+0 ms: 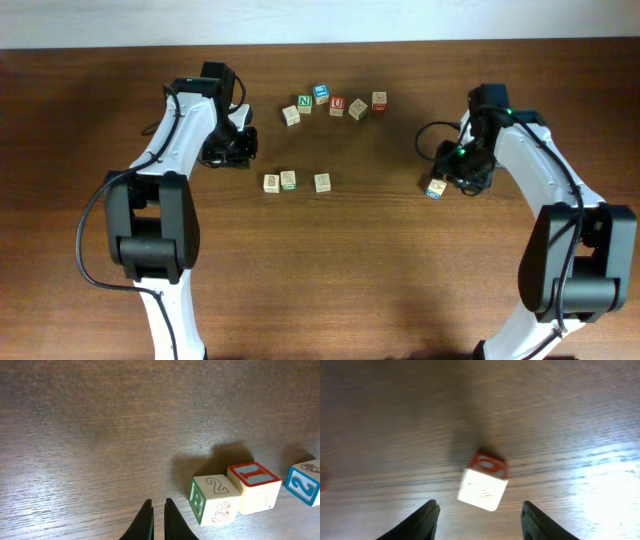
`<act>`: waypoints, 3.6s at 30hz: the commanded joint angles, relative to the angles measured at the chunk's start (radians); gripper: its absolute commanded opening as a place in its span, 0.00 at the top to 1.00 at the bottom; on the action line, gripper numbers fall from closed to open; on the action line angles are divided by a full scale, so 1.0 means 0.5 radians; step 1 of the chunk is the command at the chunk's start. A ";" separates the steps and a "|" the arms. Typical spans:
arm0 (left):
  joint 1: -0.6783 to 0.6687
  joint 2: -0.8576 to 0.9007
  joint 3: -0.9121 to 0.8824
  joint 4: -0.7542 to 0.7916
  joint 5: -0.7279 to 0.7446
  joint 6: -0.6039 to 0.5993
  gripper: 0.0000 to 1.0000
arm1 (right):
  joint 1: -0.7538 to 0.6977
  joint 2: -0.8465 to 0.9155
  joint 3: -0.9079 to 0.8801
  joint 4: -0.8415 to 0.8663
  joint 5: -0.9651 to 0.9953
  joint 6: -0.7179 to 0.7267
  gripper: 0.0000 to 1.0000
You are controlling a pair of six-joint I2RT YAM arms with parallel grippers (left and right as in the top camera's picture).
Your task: Rotate 4 blocks
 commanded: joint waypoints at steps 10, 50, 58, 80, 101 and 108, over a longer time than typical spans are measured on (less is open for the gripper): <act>-0.089 0.014 -0.088 0.088 -0.082 -0.056 0.94 | 0.213 0.171 -0.150 0.294 0.043 0.178 0.64; -0.558 0.014 -0.353 0.478 0.024 -0.259 0.98 | 0.890 0.174 -0.145 0.769 0.117 0.276 0.48; -0.558 0.014 -0.353 0.478 0.021 -0.271 0.99 | 0.796 0.139 0.132 0.455 0.166 0.343 0.72; -0.533 0.014 -0.350 0.478 -0.052 -0.271 0.99 | 0.804 0.282 0.171 0.394 0.146 0.202 0.71; -0.027 0.014 -0.311 0.508 -0.081 -0.294 0.82 | 1.115 0.597 0.409 1.015 0.184 0.409 0.91; -0.028 0.014 -0.311 0.508 -0.081 -0.294 0.82 | 1.115 0.597 0.409 0.903 0.175 0.411 0.94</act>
